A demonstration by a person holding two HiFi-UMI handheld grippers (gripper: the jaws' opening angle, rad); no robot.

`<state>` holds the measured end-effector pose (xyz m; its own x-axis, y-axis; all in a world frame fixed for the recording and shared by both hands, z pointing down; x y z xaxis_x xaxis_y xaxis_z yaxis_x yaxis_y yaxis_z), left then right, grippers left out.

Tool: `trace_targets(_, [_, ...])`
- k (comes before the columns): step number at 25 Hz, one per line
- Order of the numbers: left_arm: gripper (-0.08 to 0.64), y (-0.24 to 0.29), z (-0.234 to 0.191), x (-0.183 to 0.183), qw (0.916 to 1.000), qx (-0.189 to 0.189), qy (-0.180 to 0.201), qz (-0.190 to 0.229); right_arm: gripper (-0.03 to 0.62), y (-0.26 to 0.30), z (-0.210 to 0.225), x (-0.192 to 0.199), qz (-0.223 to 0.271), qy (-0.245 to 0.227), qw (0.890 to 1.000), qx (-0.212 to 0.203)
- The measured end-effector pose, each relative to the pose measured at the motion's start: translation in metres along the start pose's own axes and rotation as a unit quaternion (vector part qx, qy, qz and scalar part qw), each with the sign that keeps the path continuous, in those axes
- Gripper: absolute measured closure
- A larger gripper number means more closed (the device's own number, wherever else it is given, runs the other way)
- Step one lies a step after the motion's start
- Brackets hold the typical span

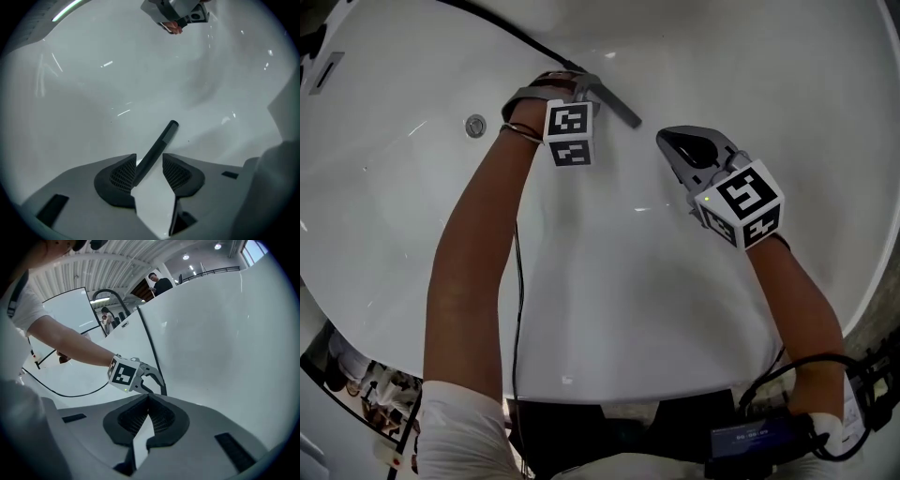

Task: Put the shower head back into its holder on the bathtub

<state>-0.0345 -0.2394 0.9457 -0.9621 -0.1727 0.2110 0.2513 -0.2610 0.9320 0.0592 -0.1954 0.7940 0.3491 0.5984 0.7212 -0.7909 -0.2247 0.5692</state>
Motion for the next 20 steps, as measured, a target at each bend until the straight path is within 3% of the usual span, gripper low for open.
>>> trace_targets(6, [0.373, 0.029, 0.008, 0.001, 0.9937, 0.008, 0.111, -0.014, 0.584, 0.010, 0.001, 0.023, -0.010, 0.016, 1.000, -0.009])
trace_targets(10, [0.373, 0.053, 0.019, 0.001, 0.9808, 0.023, 0.191, -0.035, 0.584, 0.011, 0.009, 0.034, -0.004, 0.035, 0.999, -0.006])
trace_targets(15, [0.373, 0.071, 0.028, -0.007, 0.9739, 0.036, 0.219, -0.048, 0.584, 0.009, 0.012, 0.042, -0.004, 0.049, 0.999, -0.002])
trace_targets(20, [0.377, 0.079, 0.031, -0.012, 0.9742, 0.043, 0.215, -0.053, 0.584, 0.010, 0.011, 0.047, -0.014, 0.042, 0.999, -0.004])
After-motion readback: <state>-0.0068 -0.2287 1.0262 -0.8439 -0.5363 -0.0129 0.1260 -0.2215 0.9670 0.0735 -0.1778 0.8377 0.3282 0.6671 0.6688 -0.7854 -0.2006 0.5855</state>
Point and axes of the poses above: the fingertips, and each gripper's own axes: y forward along the fingers, z to its right, x out of its underside, the point moved 1 cm from there along -y, backward along the fingers, and after that the axes turned 5 degrees about -x, right-handed, at the moved point
